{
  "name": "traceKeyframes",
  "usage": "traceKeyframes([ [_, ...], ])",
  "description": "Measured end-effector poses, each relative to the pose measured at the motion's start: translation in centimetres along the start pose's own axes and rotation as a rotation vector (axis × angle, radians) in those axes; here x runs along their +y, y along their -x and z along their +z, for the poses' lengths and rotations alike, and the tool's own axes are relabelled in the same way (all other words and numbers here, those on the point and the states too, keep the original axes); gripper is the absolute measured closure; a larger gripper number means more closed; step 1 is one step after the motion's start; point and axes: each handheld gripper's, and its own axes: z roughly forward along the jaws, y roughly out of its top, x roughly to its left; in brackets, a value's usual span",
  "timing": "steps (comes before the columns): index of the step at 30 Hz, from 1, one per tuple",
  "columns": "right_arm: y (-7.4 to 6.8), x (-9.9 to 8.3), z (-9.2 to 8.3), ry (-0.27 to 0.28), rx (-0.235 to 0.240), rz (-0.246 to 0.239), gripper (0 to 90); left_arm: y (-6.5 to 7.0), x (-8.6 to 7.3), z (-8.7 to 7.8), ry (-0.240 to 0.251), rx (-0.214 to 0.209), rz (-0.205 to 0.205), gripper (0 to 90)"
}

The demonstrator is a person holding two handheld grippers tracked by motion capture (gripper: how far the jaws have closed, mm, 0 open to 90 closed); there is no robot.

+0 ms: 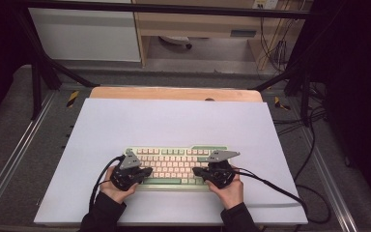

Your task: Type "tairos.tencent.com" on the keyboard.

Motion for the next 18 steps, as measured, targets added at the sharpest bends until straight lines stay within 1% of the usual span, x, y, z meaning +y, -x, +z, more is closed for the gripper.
traceKeyframes([
  [7,0.03,0.0,-0.08,0.002,-0.002,0.0,90.0,0.11,-0.08,0.07,-0.001,0.0,0.003,89.9],
  [10,0.07,0.0,-0.13,0.003,-0.002,-0.001,90.0,0.22,-0.2,0.26,-0.008,-0.001,0.008,89.9],
  [11,0.07,-0.02,-0.14,0.002,-0.002,0.001,90.0,0.25,-0.24,0.3,-0.003,-0.002,0.01,89.9],
  [18,0.1,-0.1,-0.06,0.001,-0.003,0.001,90.0,0.26,-0.18,0.05,-0.004,0.0,0.015,89.9],
])
